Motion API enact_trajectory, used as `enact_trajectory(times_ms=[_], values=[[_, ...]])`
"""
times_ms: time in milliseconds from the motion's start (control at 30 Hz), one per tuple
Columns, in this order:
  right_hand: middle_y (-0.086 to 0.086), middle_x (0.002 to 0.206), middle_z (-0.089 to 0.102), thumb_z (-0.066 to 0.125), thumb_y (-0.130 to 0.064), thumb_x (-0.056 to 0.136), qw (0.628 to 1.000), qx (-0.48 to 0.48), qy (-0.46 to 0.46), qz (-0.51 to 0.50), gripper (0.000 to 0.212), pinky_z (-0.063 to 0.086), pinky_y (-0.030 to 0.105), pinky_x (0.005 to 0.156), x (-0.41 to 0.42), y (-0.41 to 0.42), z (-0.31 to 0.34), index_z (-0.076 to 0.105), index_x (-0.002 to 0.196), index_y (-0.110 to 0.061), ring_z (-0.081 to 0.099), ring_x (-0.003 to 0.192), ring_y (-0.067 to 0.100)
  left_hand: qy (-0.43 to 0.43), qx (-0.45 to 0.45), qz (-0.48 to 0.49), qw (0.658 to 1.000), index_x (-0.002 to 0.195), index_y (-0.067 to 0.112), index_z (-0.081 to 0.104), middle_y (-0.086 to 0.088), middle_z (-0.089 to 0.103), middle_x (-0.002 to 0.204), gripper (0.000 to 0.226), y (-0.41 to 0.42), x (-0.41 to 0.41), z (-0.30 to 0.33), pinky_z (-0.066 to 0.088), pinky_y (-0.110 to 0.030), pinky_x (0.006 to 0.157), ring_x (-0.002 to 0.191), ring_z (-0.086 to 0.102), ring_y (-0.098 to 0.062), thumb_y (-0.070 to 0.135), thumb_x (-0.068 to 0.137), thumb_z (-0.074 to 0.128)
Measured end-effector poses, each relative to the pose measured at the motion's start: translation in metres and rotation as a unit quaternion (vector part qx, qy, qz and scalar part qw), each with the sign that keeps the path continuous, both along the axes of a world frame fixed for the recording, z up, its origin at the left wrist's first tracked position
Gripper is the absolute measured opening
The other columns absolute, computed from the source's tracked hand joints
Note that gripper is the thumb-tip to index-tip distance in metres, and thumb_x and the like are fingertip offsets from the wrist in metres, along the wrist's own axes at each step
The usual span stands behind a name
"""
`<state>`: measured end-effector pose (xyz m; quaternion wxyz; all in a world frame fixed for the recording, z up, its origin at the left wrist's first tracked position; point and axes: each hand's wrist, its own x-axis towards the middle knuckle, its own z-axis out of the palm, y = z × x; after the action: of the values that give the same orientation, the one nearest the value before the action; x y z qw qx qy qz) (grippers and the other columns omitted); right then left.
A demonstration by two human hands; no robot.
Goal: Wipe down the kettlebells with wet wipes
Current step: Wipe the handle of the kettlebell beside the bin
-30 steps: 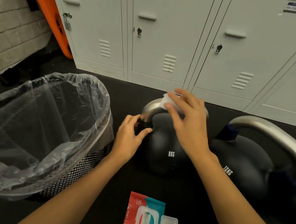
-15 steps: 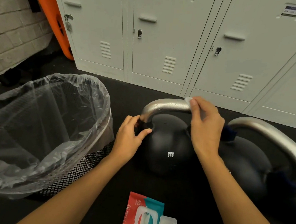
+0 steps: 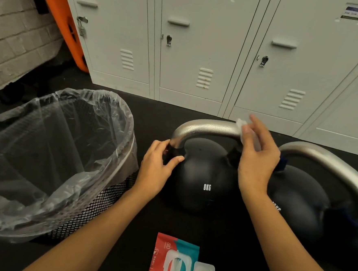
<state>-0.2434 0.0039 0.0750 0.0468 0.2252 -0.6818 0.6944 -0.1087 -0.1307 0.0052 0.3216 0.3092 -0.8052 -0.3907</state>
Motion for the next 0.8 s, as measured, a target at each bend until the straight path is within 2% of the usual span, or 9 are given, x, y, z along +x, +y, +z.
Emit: enact_trajectory(times_ms=[67, 133, 267, 367, 567, 700, 800], values=[[-0.012, 0.095, 0.07, 0.063, -0.022, 0.096, 0.998, -0.03, -0.046, -0.022, 0.034, 0.044, 0.03, 0.108, -0.002, 0.002, 0.001, 0.06, 0.13, -0.026, 0.064, 0.104, 0.004, 0.0, 0.001, -0.002, 1.0, 0.126, 0.016, 0.057, 0.006, 0.05, 0.106, 0.047, 0.0, 0.0, 0.0, 0.05, -0.036, 0.088, 0.1, 0.055, -0.011, 0.03, 0.083, 0.071], [-0.012, 0.092, 0.07, 0.065, -0.021, 0.095, 0.998, -0.037, -0.048, -0.021, 0.037, 0.045, 0.033, 0.107, 0.001, 0.001, 0.003, 0.055, 0.13, -0.027, 0.065, 0.101, 0.004, 0.002, 0.002, -0.002, 1.0, 0.126, 0.015, 0.057, 0.006, 0.05, 0.106, 0.047, 0.0, 0.0, 0.0, 0.051, -0.036, 0.088, 0.1, 0.055, -0.011, 0.03, 0.083, 0.071], [-0.007, 0.095, 0.071, 0.07, -0.018, 0.091, 0.999, -0.011, 0.025, 0.032, 0.039, 0.048, 0.025, 0.099, 0.008, -0.007, 0.008, 0.051, 0.121, -0.034, 0.066, 0.1, 0.007, 0.01, 0.002, -0.003, 1.0, 0.124, 0.016, 0.057, 0.006, 0.05, 0.105, 0.045, 0.0, 0.0, -0.002, 0.052, -0.038, 0.087, 0.099, 0.055, -0.011, 0.029, 0.083, 0.071], [-0.004, 0.097, 0.072, 0.073, -0.017, 0.089, 0.999, -0.015, 0.037, 0.03, 0.037, 0.049, 0.016, 0.091, 0.007, -0.007, 0.009, 0.052, 0.115, -0.033, 0.067, 0.098, 0.005, 0.012, 0.002, -0.005, 1.0, 0.124, 0.016, 0.058, 0.006, 0.05, 0.104, 0.045, -0.001, 0.0, -0.003, 0.052, -0.04, 0.087, 0.1, 0.055, -0.012, 0.03, 0.083, 0.071], [-0.002, 0.091, 0.073, 0.073, -0.013, 0.087, 0.988, -0.106, -0.114, -0.025, 0.024, 0.051, 0.017, 0.085, -0.014, 0.003, 0.0, 0.058, 0.105, -0.019, 0.07, 0.092, 0.007, 0.011, 0.0, -0.001, 1.0, 0.125, 0.015, 0.058, 0.006, 0.05, 0.104, 0.047, -0.001, 0.0, -0.003, 0.052, -0.041, 0.086, 0.099, 0.056, -0.012, 0.031, 0.083, 0.071], [-0.007, 0.083, 0.072, 0.07, -0.012, 0.09, 0.971, -0.125, -0.205, -0.022, 0.01, 0.048, 0.01, 0.075, -0.023, 0.004, -0.008, 0.065, 0.095, -0.02, 0.069, 0.083, 0.001, 0.004, -0.002, -0.001, 1.0, 0.125, 0.016, 0.057, 0.006, 0.051, 0.106, 0.047, 0.0, 0.0, -0.003, 0.052, -0.039, 0.087, 0.1, 0.055, -0.011, 0.031, 0.083, 0.07], [-0.009, 0.085, 0.072, 0.067, -0.011, 0.091, 0.967, -0.119, -0.227, -0.007, 0.01, 0.048, 0.007, 0.073, -0.024, 0.004, -0.006, 0.067, 0.095, -0.02, 0.068, 0.082, -0.003, 0.001, -0.001, -0.001, 1.0, 0.125, 0.015, 0.057, 0.005, 0.051, 0.106, 0.047, -0.001, 0.0, -0.002, 0.052, -0.039, 0.087, 0.1, 0.055, -0.011, 0.031, 0.084, 0.07]])
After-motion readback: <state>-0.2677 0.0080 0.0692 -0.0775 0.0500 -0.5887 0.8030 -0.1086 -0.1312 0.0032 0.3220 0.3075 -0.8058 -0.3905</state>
